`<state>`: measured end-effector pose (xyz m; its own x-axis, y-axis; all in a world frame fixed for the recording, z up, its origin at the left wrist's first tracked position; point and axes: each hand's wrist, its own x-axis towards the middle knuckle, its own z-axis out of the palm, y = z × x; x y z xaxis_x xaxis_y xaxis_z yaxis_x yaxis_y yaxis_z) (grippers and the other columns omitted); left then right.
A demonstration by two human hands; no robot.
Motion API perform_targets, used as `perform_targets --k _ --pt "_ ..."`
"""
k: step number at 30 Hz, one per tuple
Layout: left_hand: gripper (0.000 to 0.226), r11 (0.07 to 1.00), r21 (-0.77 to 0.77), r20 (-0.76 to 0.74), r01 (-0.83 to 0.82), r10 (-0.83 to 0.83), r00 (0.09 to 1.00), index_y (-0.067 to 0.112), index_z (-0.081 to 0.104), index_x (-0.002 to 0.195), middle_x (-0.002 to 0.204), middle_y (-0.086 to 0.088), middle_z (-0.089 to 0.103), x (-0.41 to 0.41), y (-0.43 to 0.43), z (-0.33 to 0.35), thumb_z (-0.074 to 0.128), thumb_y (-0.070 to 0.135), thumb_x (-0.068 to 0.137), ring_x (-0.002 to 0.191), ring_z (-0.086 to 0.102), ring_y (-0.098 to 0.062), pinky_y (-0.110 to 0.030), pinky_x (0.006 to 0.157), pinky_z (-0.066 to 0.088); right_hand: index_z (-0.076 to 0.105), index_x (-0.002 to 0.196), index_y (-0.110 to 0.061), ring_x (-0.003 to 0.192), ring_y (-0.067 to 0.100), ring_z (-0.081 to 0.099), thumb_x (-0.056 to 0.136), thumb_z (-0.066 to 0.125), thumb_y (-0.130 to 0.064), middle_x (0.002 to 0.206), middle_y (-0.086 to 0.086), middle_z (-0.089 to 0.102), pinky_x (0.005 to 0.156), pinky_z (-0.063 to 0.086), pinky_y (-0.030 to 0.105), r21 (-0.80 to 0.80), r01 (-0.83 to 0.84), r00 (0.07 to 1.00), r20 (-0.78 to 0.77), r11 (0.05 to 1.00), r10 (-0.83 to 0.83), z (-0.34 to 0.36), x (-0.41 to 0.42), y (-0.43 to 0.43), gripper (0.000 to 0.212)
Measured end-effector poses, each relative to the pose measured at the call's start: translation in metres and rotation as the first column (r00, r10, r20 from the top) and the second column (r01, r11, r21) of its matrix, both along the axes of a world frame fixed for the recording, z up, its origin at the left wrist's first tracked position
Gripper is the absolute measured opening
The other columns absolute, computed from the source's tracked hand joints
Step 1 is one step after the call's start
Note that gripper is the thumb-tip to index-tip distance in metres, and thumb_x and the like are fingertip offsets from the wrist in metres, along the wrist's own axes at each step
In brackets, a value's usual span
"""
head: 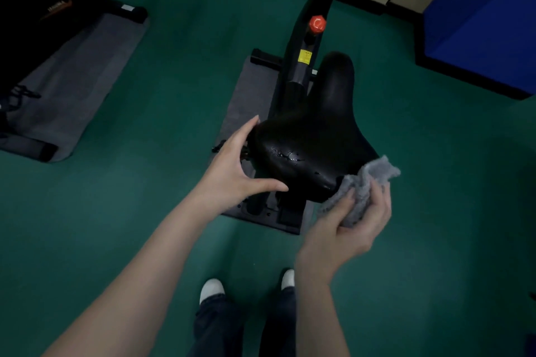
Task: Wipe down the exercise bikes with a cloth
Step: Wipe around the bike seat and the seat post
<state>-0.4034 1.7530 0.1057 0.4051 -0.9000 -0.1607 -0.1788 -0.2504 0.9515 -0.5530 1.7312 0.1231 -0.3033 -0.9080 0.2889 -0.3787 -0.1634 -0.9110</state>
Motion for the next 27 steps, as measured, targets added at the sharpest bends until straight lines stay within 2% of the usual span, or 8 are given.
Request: perform_targets --k 2,4,8,11,13,18,22,27 --pt "0.126 0.997 0.018 -0.021 -0.076 0.076 0.997 0.041 0.023 0.145 0.146 0.023 0.033 -0.007 0.005 -0.002 0.076 0.074 0.035 0.132 0.030 0.009 -0.014 0.106 0.023 0.057 0.119 0.001 0.134 0.025 0.039 0.089 0.050 0.012 0.136 0.018 0.048 0.114 0.030 0.047 -0.155 -0.177 0.967 -0.212 0.972 0.142 -0.003 -0.015 -0.008 0.033" --pt "0.125 0.986 0.040 -0.049 -0.161 0.163 0.985 0.037 0.024 0.145 0.147 0.019 0.035 -0.017 0.010 -0.005 0.075 0.075 0.037 0.133 0.031 0.005 -0.023 0.111 0.027 0.058 0.115 0.005 0.130 0.030 0.042 0.083 0.049 0.021 0.132 0.020 0.049 0.115 0.029 0.041 -0.230 -0.413 0.866 -0.397 0.881 0.303 -0.004 -0.031 -0.020 0.037" --pt "0.114 0.953 0.023 -0.171 -0.302 0.301 0.938 0.029 0.034 0.144 0.143 0.011 0.043 -0.043 0.017 -0.008 0.075 0.067 0.045 0.132 0.038 -0.002 -0.040 0.110 0.037 0.056 0.115 -0.002 0.129 0.031 0.043 0.080 0.050 0.020 0.128 0.019 0.049 0.111 0.033 0.045 -0.189 -0.790 0.544 -0.655 0.583 0.525 0.003 -0.058 -0.049 0.042" --pt "0.109 0.917 0.002 -0.260 -0.399 0.386 0.885 0.033 0.036 0.142 0.140 0.017 0.046 -0.064 0.021 -0.011 0.076 0.066 0.046 0.128 0.039 0.007 -0.024 0.105 0.040 0.055 0.116 -0.004 0.128 0.032 0.044 0.078 0.049 0.019 0.127 0.021 0.053 0.112 0.033 0.043 -0.045 -0.926 0.274 -0.762 0.374 0.587 0.017 -0.058 -0.072 0.045" --pt "0.103 0.900 -0.001 -0.304 -0.436 0.415 0.857 0.040 0.037 0.139 0.137 0.022 0.046 -0.078 0.023 -0.014 0.079 0.066 0.048 0.125 0.039 0.013 -0.012 0.098 0.038 0.060 0.113 -0.001 0.128 0.032 0.045 0.080 0.050 0.018 0.125 0.022 0.055 0.110 0.034 0.043 0.041 -0.968 0.123 -0.783 0.249 0.609 0.026 -0.055 -0.084 0.039" --pt "0.072 0.822 0.007 -0.403 -0.570 0.524 0.750 0.057 0.042 0.115 0.119 0.026 0.056 -0.114 0.014 -0.014 0.082 0.039 0.058 0.115 0.048 0.013 -0.017 0.097 0.040 0.064 0.112 0.002 0.129 0.030 0.044 0.092 0.042 -0.004 0.129 0.019 0.053 0.112 0.033 0.036 0.217 -0.976 -0.164 -0.770 0.012 0.616 0.050 -0.030 -0.105 0.030" --pt "0.061 0.752 -0.011 -0.522 -0.659 0.558 0.645 0.034 0.054 0.115 0.100 0.014 0.066 -0.134 -0.006 -0.007 0.081 0.027 0.060 0.098 0.060 0.001 -0.019 0.084 0.046 0.066 0.109 -0.003 0.119 0.028 0.052 0.088 0.060 -0.005 0.123 0.014 0.058 0.107 0.035 0.027 0.334 -0.938 -0.327 -0.754 -0.097 0.570 0.068 0.013 -0.112 0.022" --pt "0.064 0.665 -0.044 -0.715 -0.746 0.501 0.488 0.013 0.049 0.130 0.087 0.000 0.064 -0.149 -0.016 -0.003 0.074 -0.003 0.074 0.081 0.060 -0.012 -0.023 0.079 0.051 0.068 0.107 -0.012 0.102 0.023 0.060 0.087 0.064 -0.021 0.105 0.008 0.066 0.083 0.037 0.018 0.539 -0.834 -0.506 -0.657 -0.120 0.558 0.082 0.084 -0.116 0.022"
